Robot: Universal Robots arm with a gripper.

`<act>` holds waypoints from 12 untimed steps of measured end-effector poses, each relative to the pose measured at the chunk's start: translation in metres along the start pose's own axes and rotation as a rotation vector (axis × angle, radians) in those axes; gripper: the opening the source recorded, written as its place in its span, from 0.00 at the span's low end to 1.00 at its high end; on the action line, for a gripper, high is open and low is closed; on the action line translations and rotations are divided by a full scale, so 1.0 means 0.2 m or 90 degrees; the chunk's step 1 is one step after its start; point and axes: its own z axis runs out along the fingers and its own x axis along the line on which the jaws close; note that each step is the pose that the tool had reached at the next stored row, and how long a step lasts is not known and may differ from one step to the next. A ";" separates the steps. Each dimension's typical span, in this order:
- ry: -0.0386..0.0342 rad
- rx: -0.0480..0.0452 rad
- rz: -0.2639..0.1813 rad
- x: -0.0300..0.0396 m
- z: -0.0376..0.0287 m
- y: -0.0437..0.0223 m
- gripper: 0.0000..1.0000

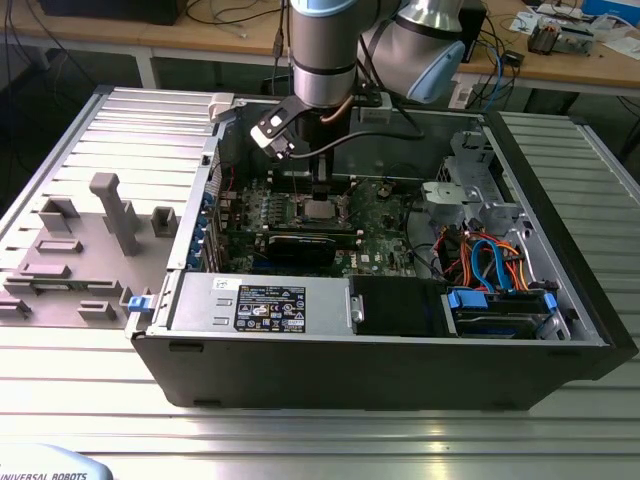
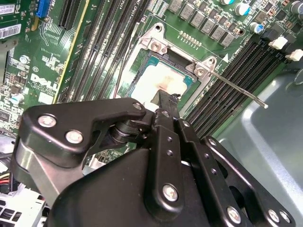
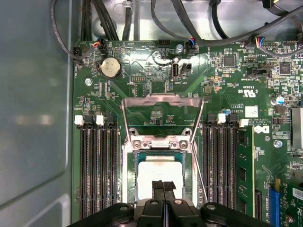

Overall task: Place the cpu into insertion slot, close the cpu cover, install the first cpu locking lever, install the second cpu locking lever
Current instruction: 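Close the cpu cover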

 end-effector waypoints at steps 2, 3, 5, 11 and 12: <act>0.0000 0.0000 0.000 0.000 -0.002 0.000 0.11; 0.0001 0.0000 0.000 0.000 -0.002 0.000 0.11; 0.0000 0.0000 0.000 0.000 -0.005 0.000 0.11; 0.0000 0.0000 0.000 0.000 -0.011 0.000 0.11; 0.0000 0.0000 0.000 0.000 -0.012 0.001 0.11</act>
